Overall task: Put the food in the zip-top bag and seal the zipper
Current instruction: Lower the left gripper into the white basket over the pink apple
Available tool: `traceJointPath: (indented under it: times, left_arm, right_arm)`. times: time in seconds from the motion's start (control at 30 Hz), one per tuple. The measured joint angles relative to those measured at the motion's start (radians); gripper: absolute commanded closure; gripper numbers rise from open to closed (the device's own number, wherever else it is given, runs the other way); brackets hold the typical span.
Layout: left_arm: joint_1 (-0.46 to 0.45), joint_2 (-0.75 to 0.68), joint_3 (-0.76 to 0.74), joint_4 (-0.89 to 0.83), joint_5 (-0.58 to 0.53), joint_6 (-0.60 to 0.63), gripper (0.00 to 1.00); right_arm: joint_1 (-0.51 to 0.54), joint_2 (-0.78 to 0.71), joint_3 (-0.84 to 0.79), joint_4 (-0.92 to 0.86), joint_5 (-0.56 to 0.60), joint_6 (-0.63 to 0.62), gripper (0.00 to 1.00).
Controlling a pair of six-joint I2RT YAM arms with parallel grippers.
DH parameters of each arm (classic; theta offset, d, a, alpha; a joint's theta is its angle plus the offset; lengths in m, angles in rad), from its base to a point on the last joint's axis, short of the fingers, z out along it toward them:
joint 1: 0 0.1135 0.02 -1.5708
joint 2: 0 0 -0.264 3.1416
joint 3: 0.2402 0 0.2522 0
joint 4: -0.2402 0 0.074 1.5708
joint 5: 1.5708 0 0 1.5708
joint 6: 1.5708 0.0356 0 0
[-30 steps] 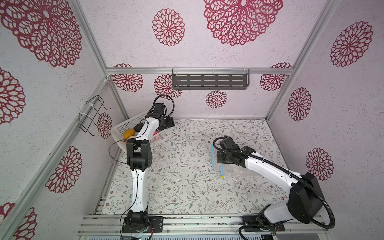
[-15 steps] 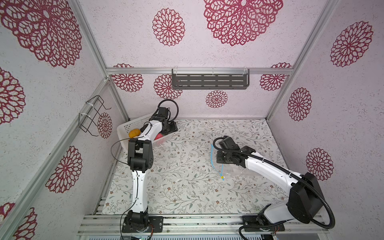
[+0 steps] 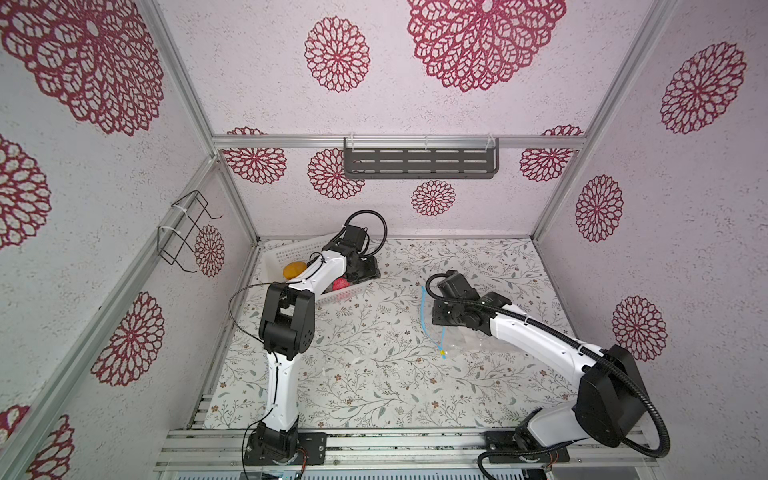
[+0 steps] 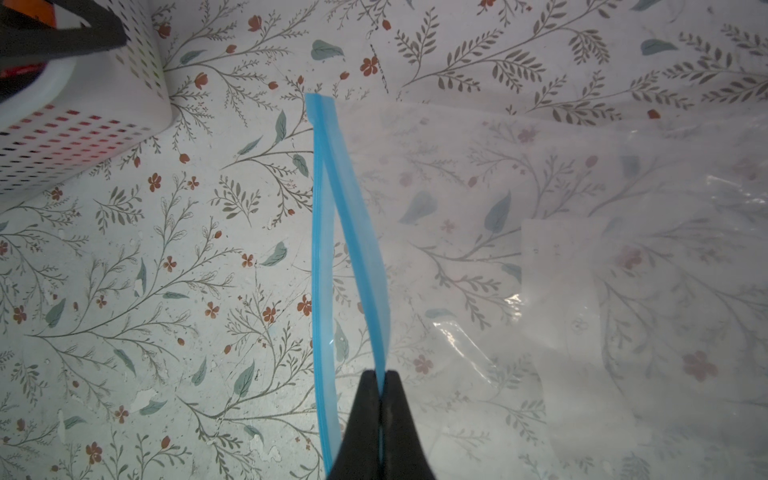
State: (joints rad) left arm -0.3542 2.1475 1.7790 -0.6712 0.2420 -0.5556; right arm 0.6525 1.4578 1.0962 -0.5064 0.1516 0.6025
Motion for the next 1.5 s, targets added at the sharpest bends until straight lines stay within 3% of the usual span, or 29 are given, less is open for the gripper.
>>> traceJointPath:
  times: [0.67, 0.77, 0.9, 1.2, 1.5]
  left_arm:
    - [-0.106, -0.146, -0.19, 0.068, -0.005, -0.048, 0.56]
    - [-0.114, -0.168, -0.2, 0.056, -0.003, -0.05, 0.51]
    - [-0.118, -0.195, -0.174, 0.027, -0.012, -0.045, 0.35]
    - [-0.104, -0.239, -0.032, -0.109, -0.184, -0.022, 0.32]
    - [-0.081, -0.195, 0.061, -0.294, -0.34, -0.023, 0.32]
  right_arm:
    - [0.001, -0.005, -0.022, 0.013, 0.0, 0.001, 1.0]
    - [0.003, -0.005, -0.021, 0.013, 0.0, 0.0, 1.0]
    - [0.004, -0.005, -0.019, 0.012, -0.005, 0.0, 1.0]
    - [0.006, 0.017, 0.015, 0.012, -0.017, -0.005, 1.0]
    - [0.006, 0.071, 0.065, 0.009, -0.024, -0.02, 1.0]
